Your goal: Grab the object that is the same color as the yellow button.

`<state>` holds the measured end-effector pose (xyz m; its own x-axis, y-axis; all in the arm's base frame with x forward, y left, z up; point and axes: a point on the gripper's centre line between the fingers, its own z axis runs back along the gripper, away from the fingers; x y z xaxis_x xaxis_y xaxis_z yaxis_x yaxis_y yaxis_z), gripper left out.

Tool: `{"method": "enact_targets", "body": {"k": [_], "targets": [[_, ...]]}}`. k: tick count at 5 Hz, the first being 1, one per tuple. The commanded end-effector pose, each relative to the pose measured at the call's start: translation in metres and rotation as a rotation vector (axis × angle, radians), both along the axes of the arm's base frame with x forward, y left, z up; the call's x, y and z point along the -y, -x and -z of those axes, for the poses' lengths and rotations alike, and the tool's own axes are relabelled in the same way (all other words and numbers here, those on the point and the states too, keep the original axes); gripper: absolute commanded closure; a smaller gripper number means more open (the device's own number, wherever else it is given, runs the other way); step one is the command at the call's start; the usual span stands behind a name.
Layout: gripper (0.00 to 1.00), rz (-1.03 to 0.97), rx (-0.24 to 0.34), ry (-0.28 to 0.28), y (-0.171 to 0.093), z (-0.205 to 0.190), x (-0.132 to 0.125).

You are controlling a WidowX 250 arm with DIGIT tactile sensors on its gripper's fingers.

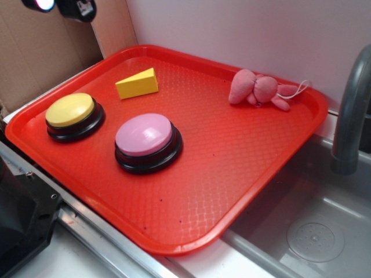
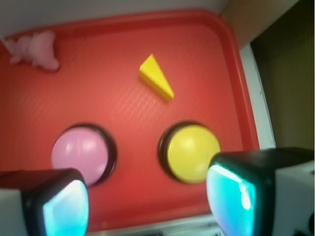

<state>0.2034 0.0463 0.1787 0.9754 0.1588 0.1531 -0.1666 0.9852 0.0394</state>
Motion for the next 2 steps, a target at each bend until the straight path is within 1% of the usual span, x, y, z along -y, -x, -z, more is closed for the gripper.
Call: {"method": "enact_targets", "body": {"k": [1, 2], "targets": [[0.00, -0.063, 0.001, -0.039, -0.046, 0.046, -0.040], [0.00, 0.016, 0.031, -0.135, -0.066, 0.076, -0.041]]}}
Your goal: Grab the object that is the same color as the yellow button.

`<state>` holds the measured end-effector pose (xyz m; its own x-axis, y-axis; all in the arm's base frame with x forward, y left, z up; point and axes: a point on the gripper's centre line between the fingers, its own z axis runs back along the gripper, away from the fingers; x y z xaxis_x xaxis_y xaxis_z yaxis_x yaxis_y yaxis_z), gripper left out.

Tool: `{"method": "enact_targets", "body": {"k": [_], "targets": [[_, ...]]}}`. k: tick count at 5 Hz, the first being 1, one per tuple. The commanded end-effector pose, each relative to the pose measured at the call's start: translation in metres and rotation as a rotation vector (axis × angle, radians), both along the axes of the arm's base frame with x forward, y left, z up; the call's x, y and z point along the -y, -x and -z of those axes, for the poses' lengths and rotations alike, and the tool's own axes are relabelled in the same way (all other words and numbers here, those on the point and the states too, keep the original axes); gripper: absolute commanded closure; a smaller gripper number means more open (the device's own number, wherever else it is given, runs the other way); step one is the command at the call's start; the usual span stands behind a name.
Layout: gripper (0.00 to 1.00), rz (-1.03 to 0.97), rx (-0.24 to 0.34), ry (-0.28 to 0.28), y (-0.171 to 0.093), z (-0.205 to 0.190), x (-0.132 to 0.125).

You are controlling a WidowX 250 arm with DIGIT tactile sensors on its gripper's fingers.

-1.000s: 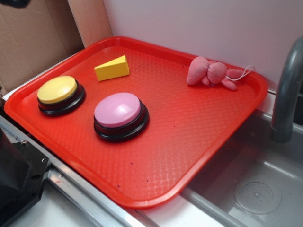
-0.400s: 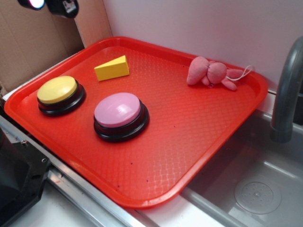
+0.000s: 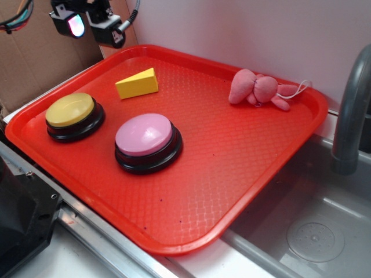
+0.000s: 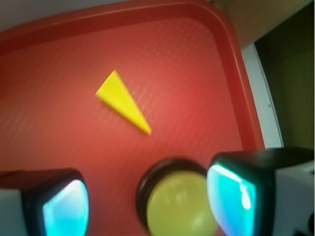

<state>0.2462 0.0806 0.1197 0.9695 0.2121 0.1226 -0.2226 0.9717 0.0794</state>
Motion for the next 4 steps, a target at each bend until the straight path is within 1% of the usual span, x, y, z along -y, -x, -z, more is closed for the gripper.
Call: {"method": "enact_targets", "body": {"k": [1, 2, 3, 4], "targets": [[0.00, 0.144, 0.099, -0.074, -0.035, 0.038, -0.006], [0.00, 0.182, 0.091, -0.043, -0.047, 0.065, -0.009], [0.00, 0.225, 0.079, -0.020, -0.051, 0.072, -0.004], [0.21, 0.237, 0.074, -0.031, -0.050, 0.074, -0.001]]}}
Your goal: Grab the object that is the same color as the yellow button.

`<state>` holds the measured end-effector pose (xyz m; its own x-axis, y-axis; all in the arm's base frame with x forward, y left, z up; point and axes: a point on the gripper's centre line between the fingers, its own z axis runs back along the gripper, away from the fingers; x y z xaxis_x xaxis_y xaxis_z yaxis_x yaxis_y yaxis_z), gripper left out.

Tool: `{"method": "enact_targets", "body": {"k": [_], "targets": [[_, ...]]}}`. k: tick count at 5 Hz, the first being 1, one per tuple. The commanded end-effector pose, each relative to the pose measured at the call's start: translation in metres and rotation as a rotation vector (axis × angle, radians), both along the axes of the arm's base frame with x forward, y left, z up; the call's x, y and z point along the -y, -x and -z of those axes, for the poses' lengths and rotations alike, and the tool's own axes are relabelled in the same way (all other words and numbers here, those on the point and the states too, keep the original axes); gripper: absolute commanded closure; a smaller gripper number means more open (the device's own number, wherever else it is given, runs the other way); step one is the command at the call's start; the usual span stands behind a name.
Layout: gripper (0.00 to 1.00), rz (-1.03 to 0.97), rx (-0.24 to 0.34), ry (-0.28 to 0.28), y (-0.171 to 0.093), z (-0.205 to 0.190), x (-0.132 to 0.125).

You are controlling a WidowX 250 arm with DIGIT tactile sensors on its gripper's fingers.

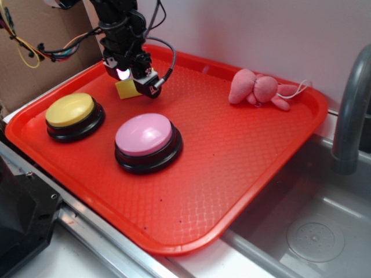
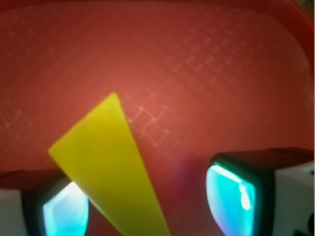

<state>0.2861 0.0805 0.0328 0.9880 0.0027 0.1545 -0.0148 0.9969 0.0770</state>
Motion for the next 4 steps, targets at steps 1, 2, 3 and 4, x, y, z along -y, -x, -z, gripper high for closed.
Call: {"method": "enact_targets", "body": {"k": [1, 2, 3, 4], "targets": [[1.00, -0.011, 0.044, -0.037, -0.005, -0.024, 0.000], [1.00, -0.075, 0.009, -0.026, -0.002, -0.047, 0.006], [1.00, -0.190, -0.001, 0.054, -0.003, -0.088, 0.020], [1.00, -0.280, 0.018, 0.133, -0.002, -0.125, 0.030]]}}
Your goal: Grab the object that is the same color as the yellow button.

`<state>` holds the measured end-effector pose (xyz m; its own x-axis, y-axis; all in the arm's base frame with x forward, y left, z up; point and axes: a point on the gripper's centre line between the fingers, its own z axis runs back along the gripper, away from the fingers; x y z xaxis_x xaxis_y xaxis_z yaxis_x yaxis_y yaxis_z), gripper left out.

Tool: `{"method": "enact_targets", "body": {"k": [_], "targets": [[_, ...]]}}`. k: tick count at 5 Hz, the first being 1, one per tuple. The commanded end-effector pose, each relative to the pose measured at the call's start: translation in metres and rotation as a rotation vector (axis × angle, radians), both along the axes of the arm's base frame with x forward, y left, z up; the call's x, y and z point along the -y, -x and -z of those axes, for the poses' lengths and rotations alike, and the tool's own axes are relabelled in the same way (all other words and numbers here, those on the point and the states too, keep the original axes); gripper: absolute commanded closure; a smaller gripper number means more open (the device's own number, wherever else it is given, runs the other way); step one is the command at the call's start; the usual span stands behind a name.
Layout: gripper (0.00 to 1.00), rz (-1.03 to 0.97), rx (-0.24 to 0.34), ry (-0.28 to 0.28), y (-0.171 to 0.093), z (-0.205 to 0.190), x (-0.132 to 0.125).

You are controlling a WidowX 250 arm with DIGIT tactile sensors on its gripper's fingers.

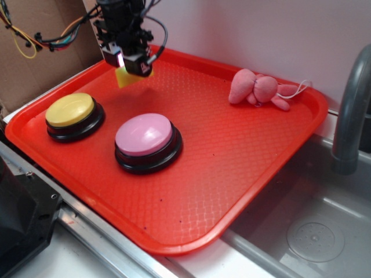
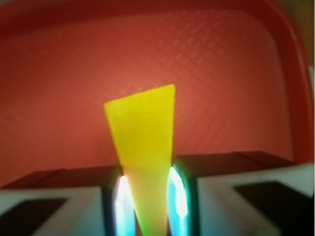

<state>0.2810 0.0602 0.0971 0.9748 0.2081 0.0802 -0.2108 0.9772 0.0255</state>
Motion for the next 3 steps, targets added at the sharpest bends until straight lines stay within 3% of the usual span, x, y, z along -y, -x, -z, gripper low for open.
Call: {"method": "enact_targets", "body": {"k": [1, 3], "targets": [[1.00, -0.100, 0.153, 0.153, -0.001, -0.096, 0.019], [1.00, -0.128, 0.165, 0.149, 0.004, -0.104, 0.024]]}}
